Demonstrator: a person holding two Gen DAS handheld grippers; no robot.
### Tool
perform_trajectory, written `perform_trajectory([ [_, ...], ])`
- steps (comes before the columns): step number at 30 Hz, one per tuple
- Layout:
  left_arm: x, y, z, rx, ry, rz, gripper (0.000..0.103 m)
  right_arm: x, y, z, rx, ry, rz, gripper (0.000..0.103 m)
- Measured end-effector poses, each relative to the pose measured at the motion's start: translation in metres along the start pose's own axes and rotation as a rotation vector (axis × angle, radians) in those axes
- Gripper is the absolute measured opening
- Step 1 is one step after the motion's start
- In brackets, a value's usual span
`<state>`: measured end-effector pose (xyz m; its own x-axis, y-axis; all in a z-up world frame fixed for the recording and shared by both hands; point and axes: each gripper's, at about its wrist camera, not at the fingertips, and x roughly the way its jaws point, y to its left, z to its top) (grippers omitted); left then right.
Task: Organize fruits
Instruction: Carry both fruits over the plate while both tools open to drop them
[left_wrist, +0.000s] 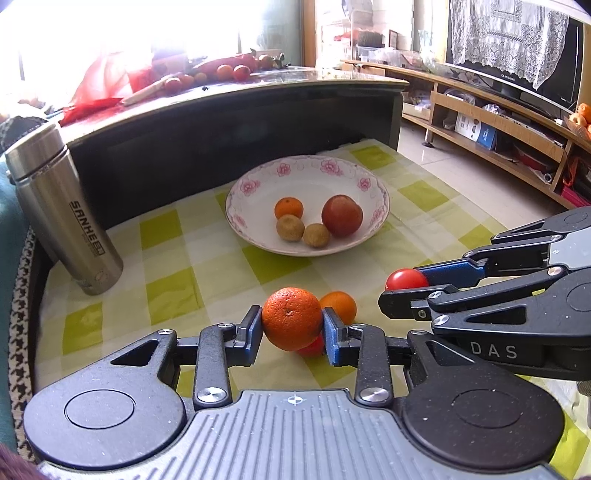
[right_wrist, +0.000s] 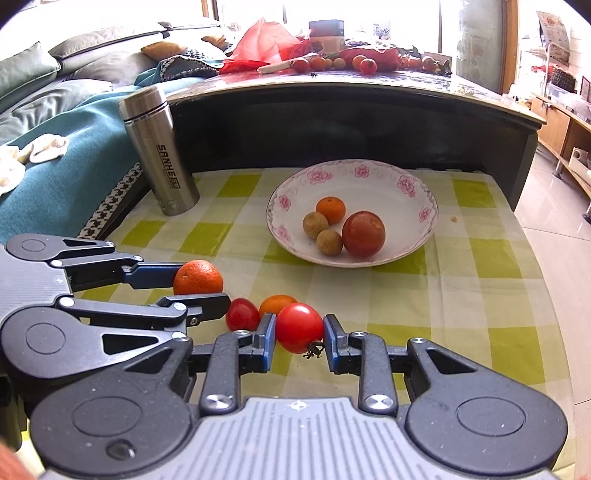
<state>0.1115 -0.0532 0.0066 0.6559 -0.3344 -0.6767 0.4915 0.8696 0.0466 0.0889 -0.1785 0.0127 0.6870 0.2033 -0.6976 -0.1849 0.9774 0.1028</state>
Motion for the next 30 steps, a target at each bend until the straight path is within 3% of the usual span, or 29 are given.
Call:
perform_trajectory([
  [16,0.009,0.004,0.017,0.001,-0.023,0.01,0.041,0.007,-0.008,0.016,0.017,-0.024,-0.02,0.033],
  [30,0.043,0.008,0.058,0.025,-0.067,0.042,0.041,0.033,-0.037,0.054,0.048,-0.068,-0.047,0.033],
])
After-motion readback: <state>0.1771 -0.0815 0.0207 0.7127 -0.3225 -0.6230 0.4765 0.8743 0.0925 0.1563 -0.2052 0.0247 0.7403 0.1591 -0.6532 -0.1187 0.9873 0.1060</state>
